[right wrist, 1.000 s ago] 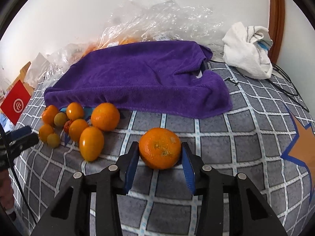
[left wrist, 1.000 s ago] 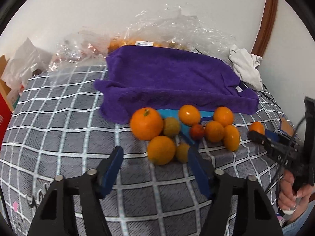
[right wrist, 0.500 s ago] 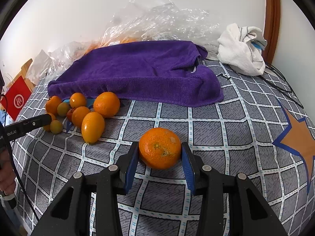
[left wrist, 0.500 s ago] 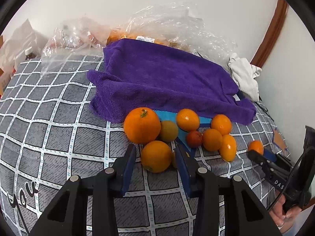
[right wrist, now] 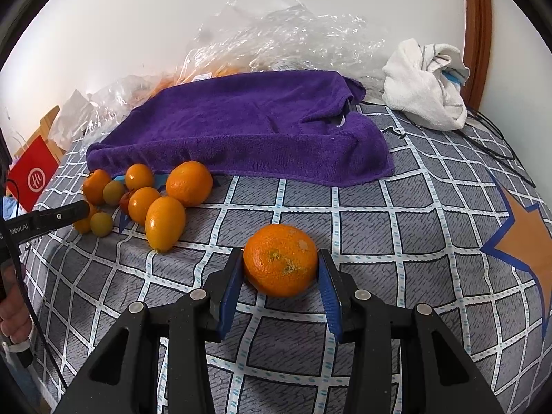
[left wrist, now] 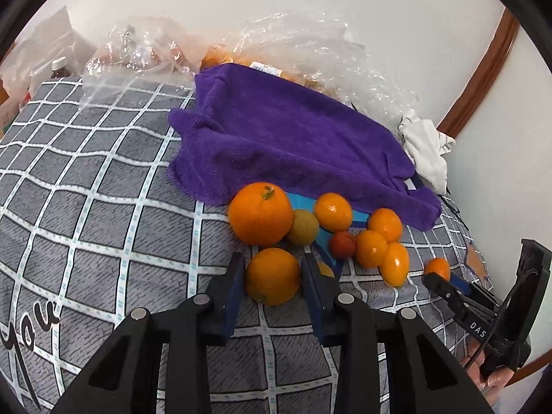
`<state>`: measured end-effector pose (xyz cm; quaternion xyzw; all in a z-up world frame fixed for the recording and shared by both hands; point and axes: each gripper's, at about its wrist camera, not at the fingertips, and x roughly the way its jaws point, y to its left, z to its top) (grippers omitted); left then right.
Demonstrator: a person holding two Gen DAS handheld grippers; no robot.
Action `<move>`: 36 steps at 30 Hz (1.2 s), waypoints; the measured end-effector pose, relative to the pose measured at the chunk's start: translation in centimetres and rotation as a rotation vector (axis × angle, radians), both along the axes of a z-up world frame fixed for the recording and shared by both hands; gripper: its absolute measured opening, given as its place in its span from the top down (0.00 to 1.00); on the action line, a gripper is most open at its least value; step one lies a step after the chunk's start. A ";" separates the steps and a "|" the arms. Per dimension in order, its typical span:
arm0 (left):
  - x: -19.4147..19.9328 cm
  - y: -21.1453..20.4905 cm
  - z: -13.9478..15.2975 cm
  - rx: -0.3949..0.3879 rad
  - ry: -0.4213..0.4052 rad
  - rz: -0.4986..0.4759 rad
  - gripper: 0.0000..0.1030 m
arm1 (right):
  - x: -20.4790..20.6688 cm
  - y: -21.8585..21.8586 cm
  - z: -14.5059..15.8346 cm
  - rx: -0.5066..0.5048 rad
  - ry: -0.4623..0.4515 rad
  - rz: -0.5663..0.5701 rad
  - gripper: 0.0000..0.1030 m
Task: Organize fruits
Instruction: 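Lift both held oranges and carry them over the purple towel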
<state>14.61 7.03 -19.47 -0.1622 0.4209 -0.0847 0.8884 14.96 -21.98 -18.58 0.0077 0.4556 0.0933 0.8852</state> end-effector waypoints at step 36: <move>6.0 1.9 12.5 0.126 -0.180 0.052 0.69 | 8.3 0.3 11.8 0.002 -0.182 -0.040 0.59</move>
